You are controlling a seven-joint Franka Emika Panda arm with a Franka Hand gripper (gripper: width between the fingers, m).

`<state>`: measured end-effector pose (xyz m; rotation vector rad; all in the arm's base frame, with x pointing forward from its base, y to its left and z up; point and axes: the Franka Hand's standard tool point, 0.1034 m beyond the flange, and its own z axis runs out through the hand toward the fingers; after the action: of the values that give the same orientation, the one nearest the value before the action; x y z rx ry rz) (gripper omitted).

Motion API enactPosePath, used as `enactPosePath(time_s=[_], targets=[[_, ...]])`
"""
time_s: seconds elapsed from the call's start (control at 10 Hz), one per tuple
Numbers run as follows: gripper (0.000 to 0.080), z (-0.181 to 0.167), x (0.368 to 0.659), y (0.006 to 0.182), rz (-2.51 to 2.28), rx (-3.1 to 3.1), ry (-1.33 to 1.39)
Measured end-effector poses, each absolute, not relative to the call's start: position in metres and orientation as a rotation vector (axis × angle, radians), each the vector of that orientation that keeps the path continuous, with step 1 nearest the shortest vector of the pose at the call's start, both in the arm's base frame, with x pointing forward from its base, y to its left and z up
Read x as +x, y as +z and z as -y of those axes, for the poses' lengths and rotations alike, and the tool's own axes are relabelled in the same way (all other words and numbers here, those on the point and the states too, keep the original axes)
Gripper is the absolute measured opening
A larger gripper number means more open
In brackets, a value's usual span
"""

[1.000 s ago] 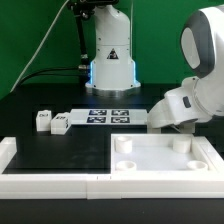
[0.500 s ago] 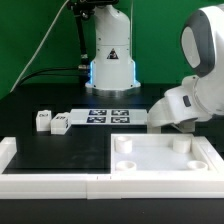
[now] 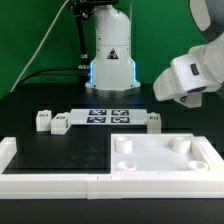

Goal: Assemble one leg

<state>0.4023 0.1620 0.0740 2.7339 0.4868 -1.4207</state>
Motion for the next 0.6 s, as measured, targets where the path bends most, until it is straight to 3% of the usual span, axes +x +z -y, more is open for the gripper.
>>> enactPosePath(time_s=[0.2,0.6], targets=[[0.0291,-0.164,0.419,0.068,-0.481,2.902,-1.101],[0.0291,-0.134,0.424,0.087,-0.274,3.079,-0.605]])
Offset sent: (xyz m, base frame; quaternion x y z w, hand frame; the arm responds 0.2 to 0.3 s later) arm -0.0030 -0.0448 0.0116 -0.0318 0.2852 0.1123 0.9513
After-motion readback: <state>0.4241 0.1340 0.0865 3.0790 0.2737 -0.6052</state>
